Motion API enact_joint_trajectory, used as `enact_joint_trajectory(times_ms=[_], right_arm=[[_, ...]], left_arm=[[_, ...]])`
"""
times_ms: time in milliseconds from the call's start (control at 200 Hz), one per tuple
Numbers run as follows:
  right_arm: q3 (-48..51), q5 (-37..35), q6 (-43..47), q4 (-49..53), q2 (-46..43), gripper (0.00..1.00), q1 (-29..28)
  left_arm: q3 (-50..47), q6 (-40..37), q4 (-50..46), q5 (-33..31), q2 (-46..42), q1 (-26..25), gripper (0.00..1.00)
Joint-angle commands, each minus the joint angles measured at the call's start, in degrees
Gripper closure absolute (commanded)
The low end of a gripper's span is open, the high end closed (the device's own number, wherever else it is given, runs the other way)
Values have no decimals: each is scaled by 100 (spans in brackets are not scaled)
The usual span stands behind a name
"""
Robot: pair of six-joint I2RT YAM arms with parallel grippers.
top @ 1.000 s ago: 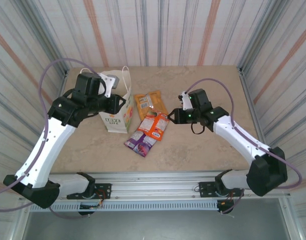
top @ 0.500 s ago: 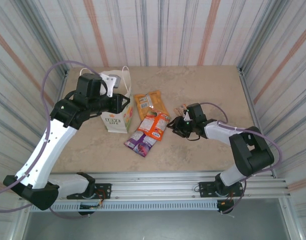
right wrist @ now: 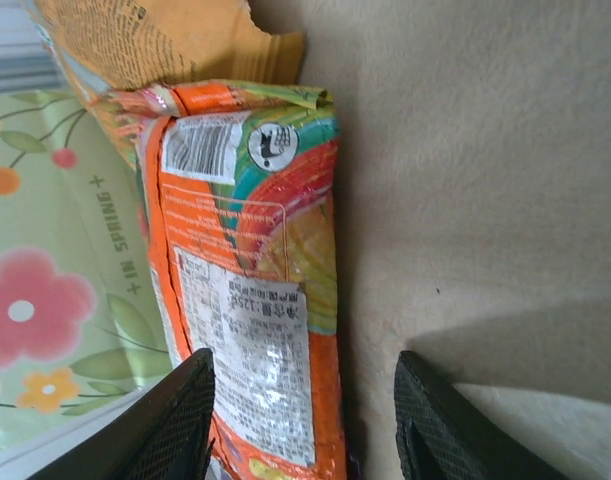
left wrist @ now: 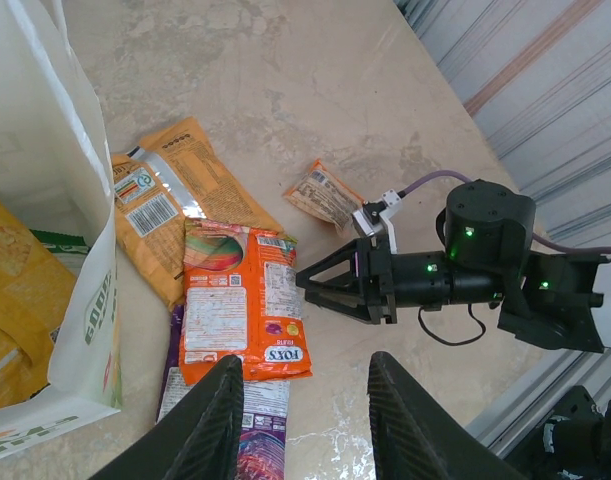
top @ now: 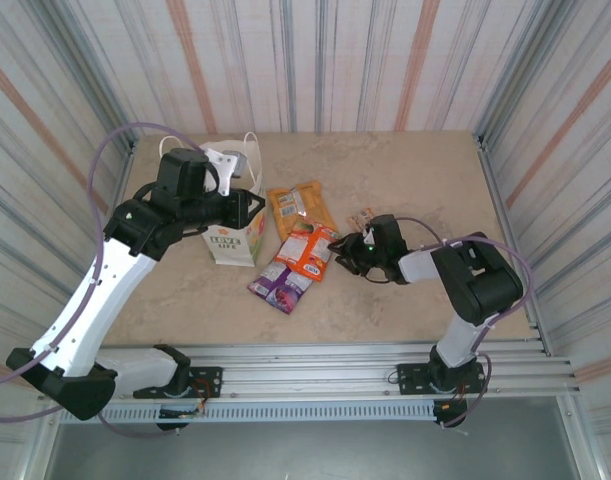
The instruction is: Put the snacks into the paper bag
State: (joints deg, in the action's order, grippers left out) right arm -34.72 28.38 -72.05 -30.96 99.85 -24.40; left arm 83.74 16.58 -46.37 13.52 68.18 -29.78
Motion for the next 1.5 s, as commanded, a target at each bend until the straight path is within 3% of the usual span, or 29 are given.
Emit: enact_joint_trajectory(times_ms=[0, 341, 561, 716, 1092, 1273, 1498], right_arm=[[92, -20, -310, -585, 241, 51, -47], [54, 2, -647, -1559, 897, 56, -212], [134, -53, -688, -2000, 971, 77, -248], [201, -63, -206, -1500, 490, 89, -184], [-60, 200, 1898, 564, -1537, 98, 107], [-112, 845, 2636, 959, -2558, 100, 637], [-712, 2566, 2849, 1062, -3041, 100, 1503]], left_arm=[[72, 32, 85, 54, -46, -43, 62], [107, 12, 102, 67, 2, -54, 62], [157, -19, 109, 89, 64, -57, 62], [185, -74, 93, 58, 81, -57, 62], [97, 11, 296, 348, 55, -60, 60], [-320, 200, 956, 700, -91, -57, 54], [-833, 441, 1938, 1194, -211, -45, 44]])
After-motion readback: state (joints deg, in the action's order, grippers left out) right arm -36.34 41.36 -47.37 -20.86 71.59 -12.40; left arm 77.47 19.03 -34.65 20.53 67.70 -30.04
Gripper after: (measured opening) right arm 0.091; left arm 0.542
